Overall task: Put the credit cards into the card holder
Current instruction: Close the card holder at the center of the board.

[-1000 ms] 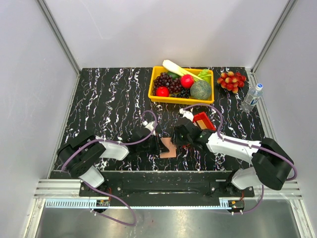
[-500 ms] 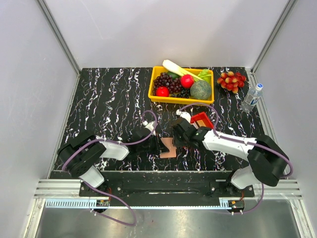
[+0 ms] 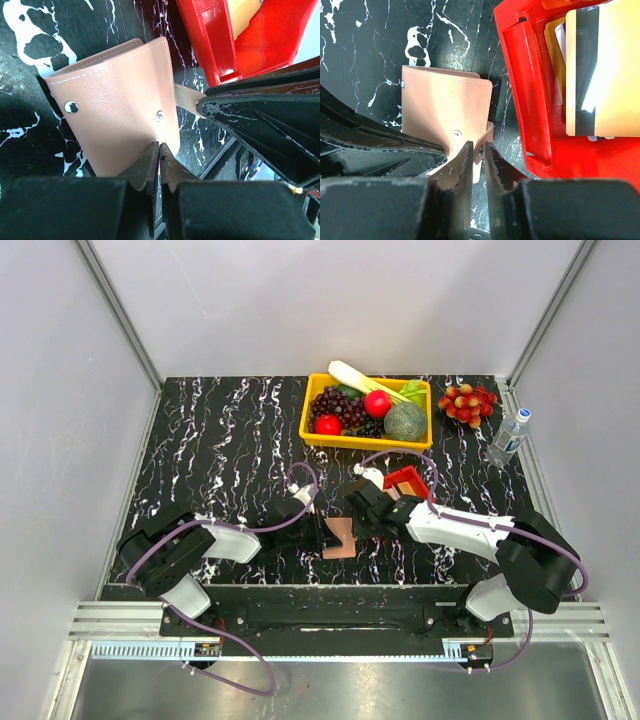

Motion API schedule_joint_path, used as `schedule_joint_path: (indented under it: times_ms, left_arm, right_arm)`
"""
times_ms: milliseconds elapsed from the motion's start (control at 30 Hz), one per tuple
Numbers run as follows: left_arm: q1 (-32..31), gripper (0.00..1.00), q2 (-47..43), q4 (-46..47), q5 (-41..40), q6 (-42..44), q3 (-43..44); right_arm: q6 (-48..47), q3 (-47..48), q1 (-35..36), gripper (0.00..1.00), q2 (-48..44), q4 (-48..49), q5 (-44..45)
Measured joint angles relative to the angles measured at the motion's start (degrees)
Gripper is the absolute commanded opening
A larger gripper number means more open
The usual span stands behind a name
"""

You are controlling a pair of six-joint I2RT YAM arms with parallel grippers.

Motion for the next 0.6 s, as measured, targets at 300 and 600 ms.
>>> schedule_joint_path:
  times_ms: [300, 600]
  left_arm:
    - [0.00, 0.06, 0.09, 0.17, 0.02, 0.00, 0.00]
    - [0.00, 0.06, 0.11, 0.22, 0.00, -0.09, 0.00]
  right_arm:
    - [-0.22, 0.00, 0.04, 0.07, 0.00, -0.20, 0.00]
    - [-0.46, 0.00, 0.04, 0.09, 0.00, 0.61, -1.53]
